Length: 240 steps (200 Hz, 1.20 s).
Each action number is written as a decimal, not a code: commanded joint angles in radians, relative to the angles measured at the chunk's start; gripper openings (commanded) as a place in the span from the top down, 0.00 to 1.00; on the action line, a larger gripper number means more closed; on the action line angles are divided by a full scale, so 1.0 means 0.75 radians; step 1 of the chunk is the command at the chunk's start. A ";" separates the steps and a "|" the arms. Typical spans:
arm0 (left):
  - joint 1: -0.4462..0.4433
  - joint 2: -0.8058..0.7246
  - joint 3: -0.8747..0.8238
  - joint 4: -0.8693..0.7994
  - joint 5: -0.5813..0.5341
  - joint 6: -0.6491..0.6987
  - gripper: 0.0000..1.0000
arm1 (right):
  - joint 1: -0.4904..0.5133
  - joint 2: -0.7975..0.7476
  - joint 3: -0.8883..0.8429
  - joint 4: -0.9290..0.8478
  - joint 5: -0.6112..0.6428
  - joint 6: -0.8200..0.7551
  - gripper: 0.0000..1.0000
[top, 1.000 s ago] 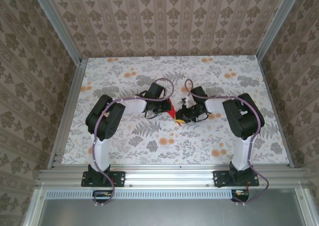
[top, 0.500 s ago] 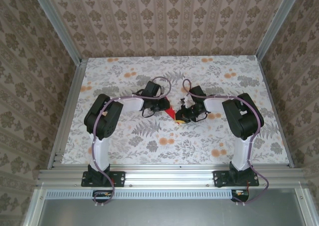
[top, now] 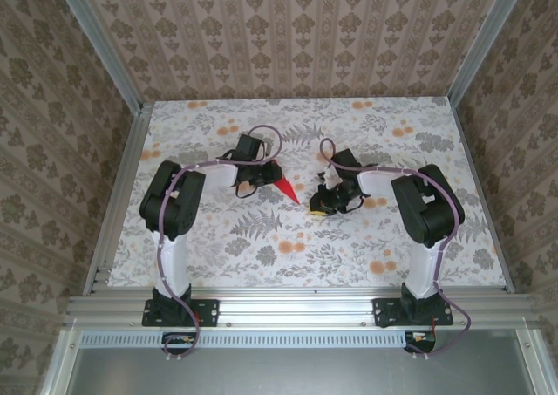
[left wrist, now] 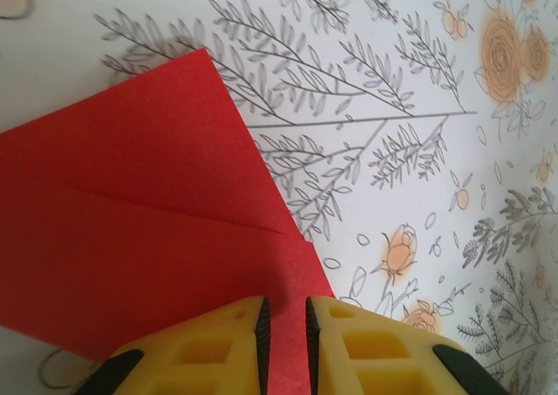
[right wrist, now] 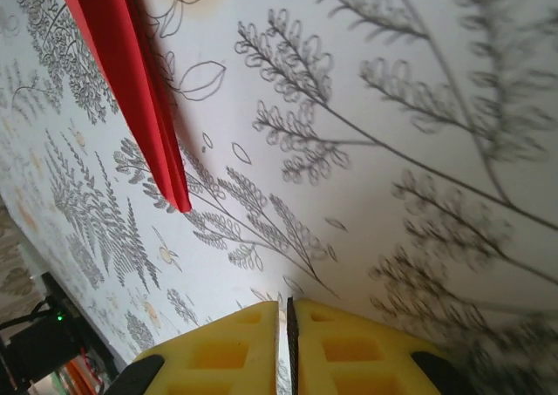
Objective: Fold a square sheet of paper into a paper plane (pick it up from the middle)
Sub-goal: Fold the wing for the fifth time at the center of the table.
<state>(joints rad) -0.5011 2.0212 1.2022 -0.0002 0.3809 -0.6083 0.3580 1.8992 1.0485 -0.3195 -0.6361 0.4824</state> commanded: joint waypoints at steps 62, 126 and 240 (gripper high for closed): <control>-0.113 0.013 -0.039 0.022 0.106 0.061 0.82 | 0.132 0.017 0.235 -0.136 0.142 0.006 0.87; -0.120 0.007 -0.033 0.030 0.081 0.065 0.82 | 0.085 0.122 0.189 -0.078 0.124 0.037 0.89; -0.004 0.014 -0.088 0.166 -0.005 0.069 0.74 | 0.024 0.193 0.019 -0.026 0.066 0.104 0.90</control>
<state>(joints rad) -0.5434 2.0212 1.1675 0.0780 0.4103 -0.5785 0.3775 1.9926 1.1175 -0.2455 -0.6811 0.5503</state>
